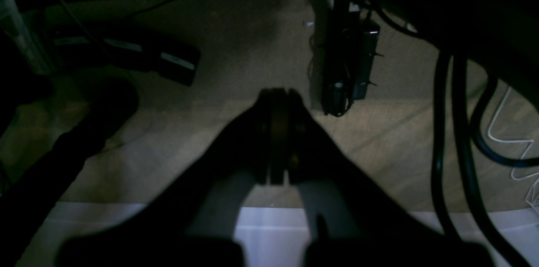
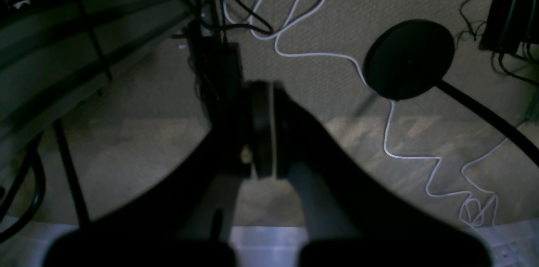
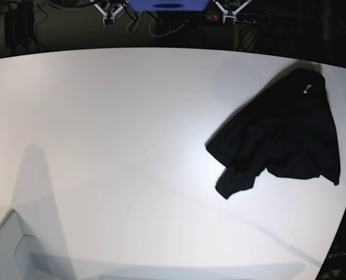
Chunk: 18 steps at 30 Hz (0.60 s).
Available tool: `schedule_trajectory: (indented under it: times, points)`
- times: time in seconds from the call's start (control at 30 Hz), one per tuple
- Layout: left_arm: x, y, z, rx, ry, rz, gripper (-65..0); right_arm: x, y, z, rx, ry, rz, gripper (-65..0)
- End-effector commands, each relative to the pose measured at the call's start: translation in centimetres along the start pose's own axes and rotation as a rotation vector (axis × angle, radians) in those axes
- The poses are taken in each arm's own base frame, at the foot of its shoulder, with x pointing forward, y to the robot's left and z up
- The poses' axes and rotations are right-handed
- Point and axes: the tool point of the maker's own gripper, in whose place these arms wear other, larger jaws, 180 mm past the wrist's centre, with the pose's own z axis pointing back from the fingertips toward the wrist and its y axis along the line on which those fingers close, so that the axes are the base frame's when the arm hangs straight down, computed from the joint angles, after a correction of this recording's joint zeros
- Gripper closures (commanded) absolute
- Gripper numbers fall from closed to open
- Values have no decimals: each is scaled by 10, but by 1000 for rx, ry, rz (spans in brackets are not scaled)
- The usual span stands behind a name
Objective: Layout the t-shirt on the table in an organized manner, then fold the t-shirt properly
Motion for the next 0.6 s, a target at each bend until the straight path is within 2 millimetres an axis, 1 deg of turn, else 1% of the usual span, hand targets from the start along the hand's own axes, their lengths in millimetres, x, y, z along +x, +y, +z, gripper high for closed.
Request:
schedule_trajectory:
  times: [0.0, 0.2, 0.33, 0.37, 0.47, 0.53, 0.57]
  points:
    - [0, 3, 0, 12, -4, 1, -2, -2, -2, 1, -2, -8, -4, 0]
    - [0, 3, 0, 12, -6, 1, -2, -3, -3, 1, -3, -6, 0, 0]
    - [-4, 5, 1, 15, 1, 0, -2, -4, -16, 1, -21, -4, 7, 0]
    - [-4, 13, 1, 25, 1, -3, -2, -9, -16, 2, -22, 4, 7, 0]
    - [-6, 20, 1, 34, 5, -7, -2, -16, -27, 4, -38, 12, 14, 0]
    - [-7, 22, 2, 37, 5, -8, -2, -22, -30, 6, -41, 21, 15, 0]
    - [-11, 27, 2, 44, 11, -10, -2, -27, -30, 7, -41, 29, 16, 0]
